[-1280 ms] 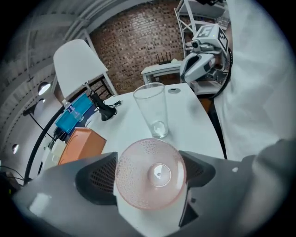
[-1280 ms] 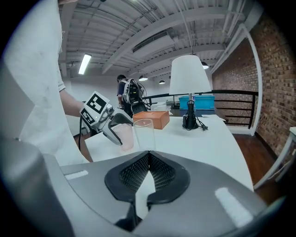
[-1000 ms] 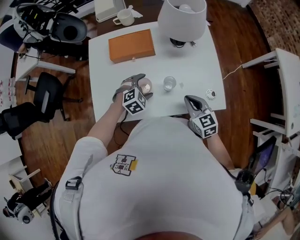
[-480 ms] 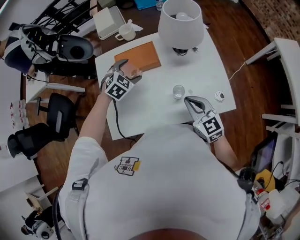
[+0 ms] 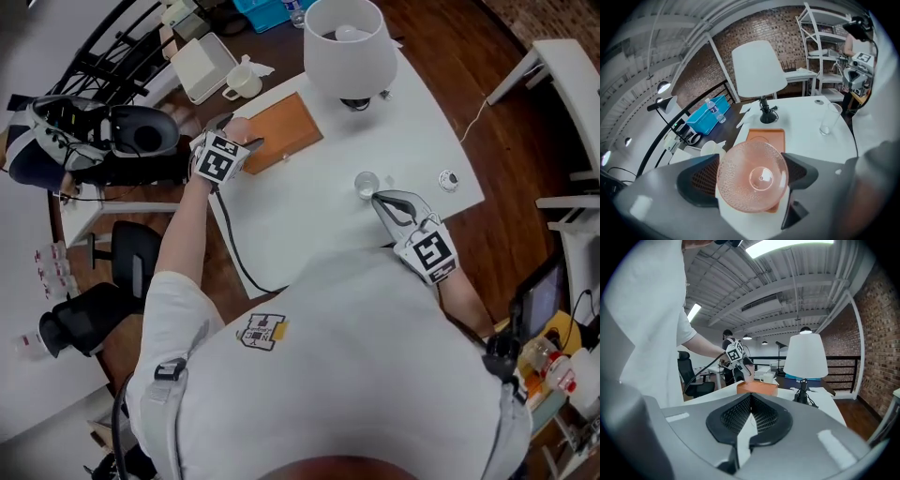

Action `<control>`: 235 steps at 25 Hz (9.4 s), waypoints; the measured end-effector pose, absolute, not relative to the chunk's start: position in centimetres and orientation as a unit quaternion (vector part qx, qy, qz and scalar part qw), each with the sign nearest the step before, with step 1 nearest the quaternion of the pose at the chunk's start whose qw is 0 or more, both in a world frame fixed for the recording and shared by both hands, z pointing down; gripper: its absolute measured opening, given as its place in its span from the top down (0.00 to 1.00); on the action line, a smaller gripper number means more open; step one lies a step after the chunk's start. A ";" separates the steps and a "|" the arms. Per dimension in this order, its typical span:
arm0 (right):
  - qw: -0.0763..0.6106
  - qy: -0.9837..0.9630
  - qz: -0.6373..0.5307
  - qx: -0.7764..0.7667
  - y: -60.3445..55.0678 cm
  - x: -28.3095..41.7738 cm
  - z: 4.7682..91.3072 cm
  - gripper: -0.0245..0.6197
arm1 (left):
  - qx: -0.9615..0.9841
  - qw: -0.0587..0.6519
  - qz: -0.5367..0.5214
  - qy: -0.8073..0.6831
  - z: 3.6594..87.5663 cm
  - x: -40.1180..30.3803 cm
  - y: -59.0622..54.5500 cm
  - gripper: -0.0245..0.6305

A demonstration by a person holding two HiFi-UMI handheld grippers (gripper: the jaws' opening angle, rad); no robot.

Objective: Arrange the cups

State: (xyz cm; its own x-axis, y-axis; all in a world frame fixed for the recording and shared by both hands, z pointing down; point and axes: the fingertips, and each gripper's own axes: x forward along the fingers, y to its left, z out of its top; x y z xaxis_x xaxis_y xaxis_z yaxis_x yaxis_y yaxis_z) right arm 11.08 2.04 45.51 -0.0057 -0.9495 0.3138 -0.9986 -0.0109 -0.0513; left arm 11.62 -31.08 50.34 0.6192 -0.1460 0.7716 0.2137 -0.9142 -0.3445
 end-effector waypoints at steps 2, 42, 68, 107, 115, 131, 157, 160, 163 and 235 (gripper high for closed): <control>0.092 -0.689 0.131 0.707 2.2 11.2 45.5 0.96 | -0.875 0.197 -0.442 -0.019 51.0 12.1 -32.4 0.33; 0.070 -0.643 0.160 0.746 4.2 10.6 46.7 0.96 | -0.928 0.164 -0.336 0.003 49.9 13.7 -35.3 0.24; 0.088 -0.727 0.189 0.655 4.8 7.0 49.7 0.96 | -0.968 -0.163 -0.183 0.052 51.2 1.5 -12.6 0.51; 0.115 -0.746 0.267 0.599 6.6 5.9 56.7 0.96 | -0.929 -0.239 -0.274 0.060 59.0 -3.9 -1.2 0.96; 0.109 -0.740 0.265 0.609 6.8 6.2 56.3 0.96 | -0.930 -0.241 -0.271 0.057 58.4 -3.3 -1.5 0.96; 0.149 -0.723 0.215 0.639 6.2 10.5 56.2 0.96 | -0.929 -0.226 -0.290 0.036 59.3 -0.8 -1.3 0.96; 0.265 -0.808 0.115 0.514 -2.5 12.4 60.6 0.52 | -0.912 -0.253 -0.299 0.122 60.9 2.7 0.2 0.96; 0.258 -0.808 0.121 0.516 -2.5 12.4 60.6 0.52 | -0.909 -0.260 -0.300 0.126 60.7 2.8 0.7 0.96; 0.259 -0.807 0.122 0.517 -2.5 12.4 60.6 0.52 | -0.908 -0.266 -0.299 0.125 60.6 2.8 1.1 0.96; 0.236 -0.699 0.142 0.660 -33.3 19.2 54.5 0.52 | -0.881 -0.376 -0.212 0.197 64.6 -9.2 -14.8 0.96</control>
State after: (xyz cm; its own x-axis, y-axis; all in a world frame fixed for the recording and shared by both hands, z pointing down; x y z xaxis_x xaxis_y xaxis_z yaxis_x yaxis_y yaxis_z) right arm 19.17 -33.26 54.47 -0.0186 -0.8554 0.5176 -0.9897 0.0891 0.1118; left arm -9.18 -14.80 64.55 0.8330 -0.1877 0.5204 -0.5056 -0.6401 0.5785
